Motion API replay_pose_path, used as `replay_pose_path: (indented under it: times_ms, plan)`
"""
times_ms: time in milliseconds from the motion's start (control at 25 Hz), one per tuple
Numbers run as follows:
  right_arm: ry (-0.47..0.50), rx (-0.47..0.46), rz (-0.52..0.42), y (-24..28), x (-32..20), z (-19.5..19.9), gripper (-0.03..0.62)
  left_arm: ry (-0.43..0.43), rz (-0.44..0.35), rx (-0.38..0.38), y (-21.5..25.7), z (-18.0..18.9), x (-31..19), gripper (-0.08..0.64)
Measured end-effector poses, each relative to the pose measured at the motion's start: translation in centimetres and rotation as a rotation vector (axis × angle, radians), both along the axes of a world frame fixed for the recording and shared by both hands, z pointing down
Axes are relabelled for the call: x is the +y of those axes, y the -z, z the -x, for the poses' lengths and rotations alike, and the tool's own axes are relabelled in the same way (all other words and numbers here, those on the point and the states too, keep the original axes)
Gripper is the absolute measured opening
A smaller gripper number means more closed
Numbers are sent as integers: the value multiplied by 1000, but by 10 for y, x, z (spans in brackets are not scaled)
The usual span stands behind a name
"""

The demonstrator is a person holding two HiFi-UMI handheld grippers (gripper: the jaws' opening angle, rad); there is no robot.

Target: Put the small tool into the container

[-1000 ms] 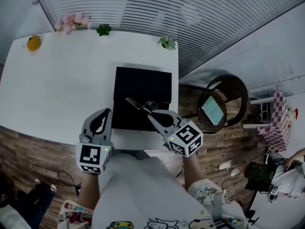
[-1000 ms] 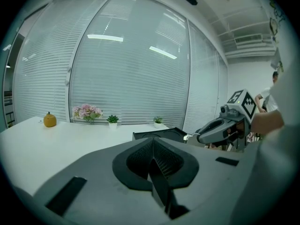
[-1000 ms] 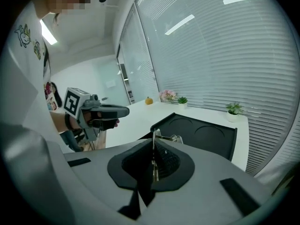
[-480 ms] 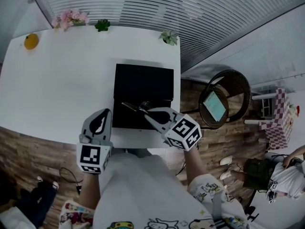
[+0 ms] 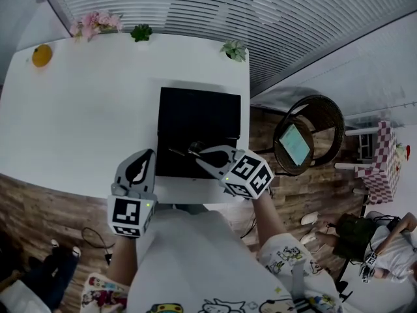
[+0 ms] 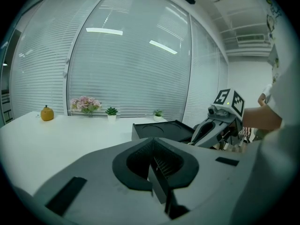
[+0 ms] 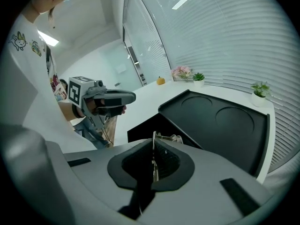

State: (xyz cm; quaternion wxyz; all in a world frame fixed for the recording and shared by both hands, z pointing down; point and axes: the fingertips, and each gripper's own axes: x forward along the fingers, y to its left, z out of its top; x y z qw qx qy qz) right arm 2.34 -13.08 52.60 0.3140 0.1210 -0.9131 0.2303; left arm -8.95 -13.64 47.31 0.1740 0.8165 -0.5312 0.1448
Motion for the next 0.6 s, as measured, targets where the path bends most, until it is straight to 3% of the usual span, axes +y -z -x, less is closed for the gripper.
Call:
replay_pose_path:
  times_ms: [600]
  plan:
    - [58,55,130,-19,6,8,8,-23,12,13,-4,-2,3,6]
